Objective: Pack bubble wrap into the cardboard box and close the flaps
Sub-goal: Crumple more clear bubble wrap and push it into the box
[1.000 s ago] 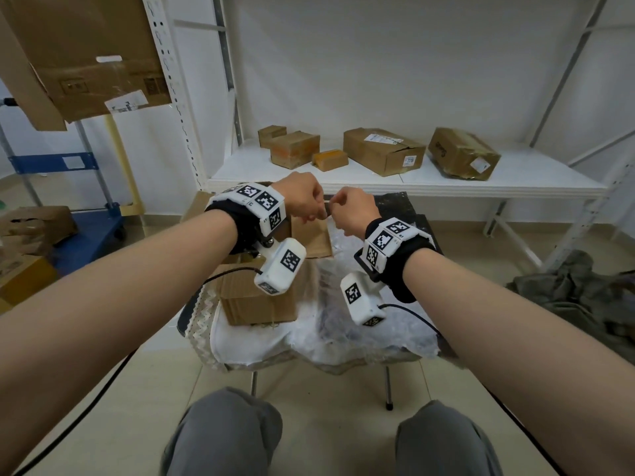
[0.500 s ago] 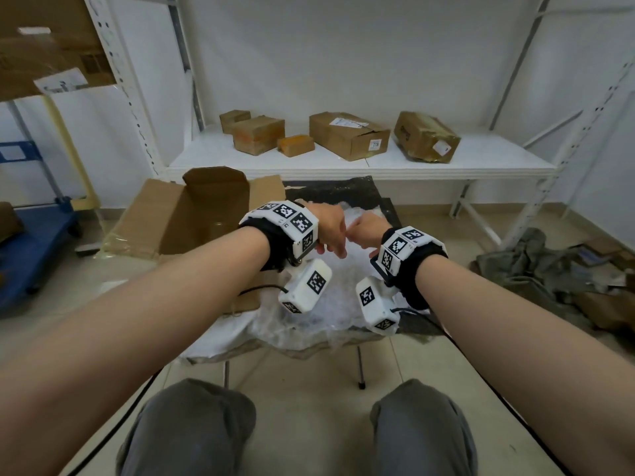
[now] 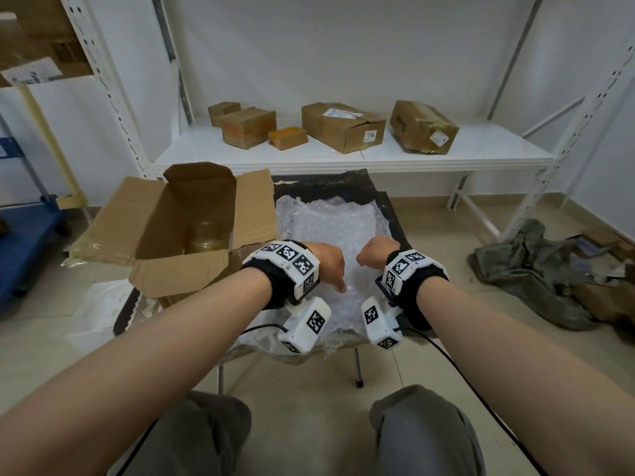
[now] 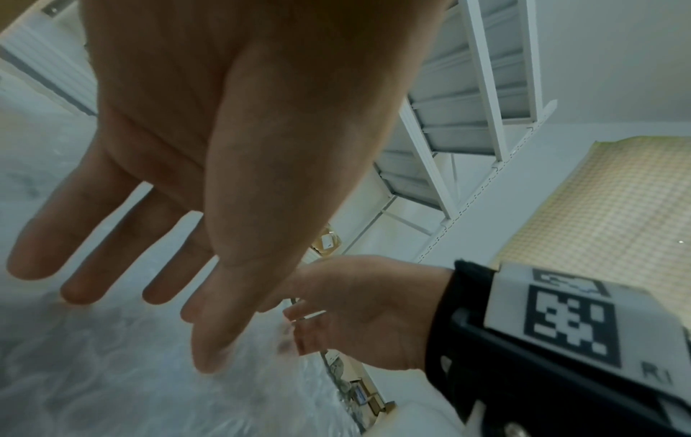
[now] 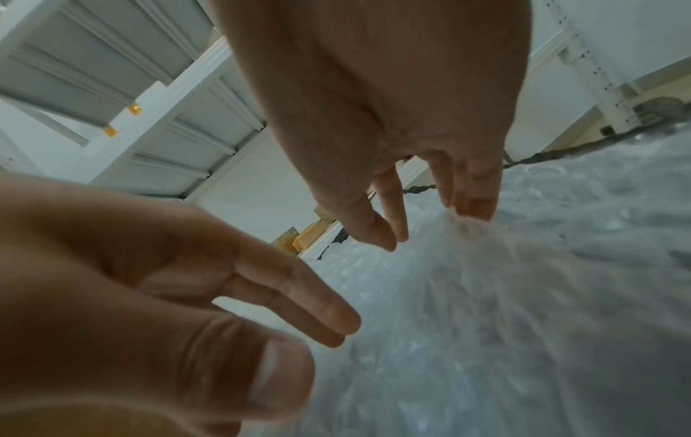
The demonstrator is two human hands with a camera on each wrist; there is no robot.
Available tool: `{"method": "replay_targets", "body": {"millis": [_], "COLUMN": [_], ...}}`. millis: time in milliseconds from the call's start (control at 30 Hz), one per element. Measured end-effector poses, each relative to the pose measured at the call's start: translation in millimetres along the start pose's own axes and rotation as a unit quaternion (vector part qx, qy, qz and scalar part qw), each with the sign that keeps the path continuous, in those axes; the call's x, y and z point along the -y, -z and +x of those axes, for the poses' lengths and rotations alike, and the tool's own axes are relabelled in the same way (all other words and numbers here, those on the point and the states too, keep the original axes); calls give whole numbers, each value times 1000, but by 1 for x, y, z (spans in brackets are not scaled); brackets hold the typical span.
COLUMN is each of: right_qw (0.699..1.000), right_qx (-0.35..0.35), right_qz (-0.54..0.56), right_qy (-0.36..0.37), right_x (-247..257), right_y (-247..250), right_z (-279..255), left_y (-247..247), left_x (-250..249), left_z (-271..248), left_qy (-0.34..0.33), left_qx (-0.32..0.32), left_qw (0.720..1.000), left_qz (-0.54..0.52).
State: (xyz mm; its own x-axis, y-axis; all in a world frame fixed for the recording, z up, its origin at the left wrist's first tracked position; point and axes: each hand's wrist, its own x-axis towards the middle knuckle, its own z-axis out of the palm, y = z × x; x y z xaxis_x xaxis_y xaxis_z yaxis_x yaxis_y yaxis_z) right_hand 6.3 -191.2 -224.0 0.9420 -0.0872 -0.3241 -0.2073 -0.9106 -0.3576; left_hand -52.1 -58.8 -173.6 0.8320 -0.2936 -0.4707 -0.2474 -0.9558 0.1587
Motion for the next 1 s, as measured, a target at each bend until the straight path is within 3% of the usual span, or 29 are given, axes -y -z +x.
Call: {"method": "replay_targets", "body": {"millis": [100, 233, 400, 533, 667, 833, 933, 1000], "right_qw": [997, 969, 956, 922, 906, 828, 811, 818], "right_qx": [-34, 12, -15, -70, -51, -28, -23, -29], "right_qz": [71, 243, 286, 378, 419, 560, 584, 573], "right_qy": [8, 45, 65, 44, 23, 0, 20, 30], "right_x": [-3, -5, -6, -22, -42, -58, -67, -73], "right_y": [0, -4, -13, -22, -20, -22, -20, -22], "right_z": [0, -3, 2, 8, 5, 3, 4, 9], "left_y": [-7, -14, -21, -31, -40, -51, -51, -53], "left_x": [4, 15, 34, 50, 65, 79, 80, 83], "left_z": [7, 16, 27, 35, 45, 63, 68, 71], "left_qy": [-8, -9, 40, 77, 112, 115, 119, 111], "left_qx": [-4, -55, -147, -156, -179, -257, -285, -304], "left_qw": [1000, 998, 985, 976, 956, 889, 830, 798], "left_qz": [2, -27, -83, -129, -203, -360, -464, -509]}}
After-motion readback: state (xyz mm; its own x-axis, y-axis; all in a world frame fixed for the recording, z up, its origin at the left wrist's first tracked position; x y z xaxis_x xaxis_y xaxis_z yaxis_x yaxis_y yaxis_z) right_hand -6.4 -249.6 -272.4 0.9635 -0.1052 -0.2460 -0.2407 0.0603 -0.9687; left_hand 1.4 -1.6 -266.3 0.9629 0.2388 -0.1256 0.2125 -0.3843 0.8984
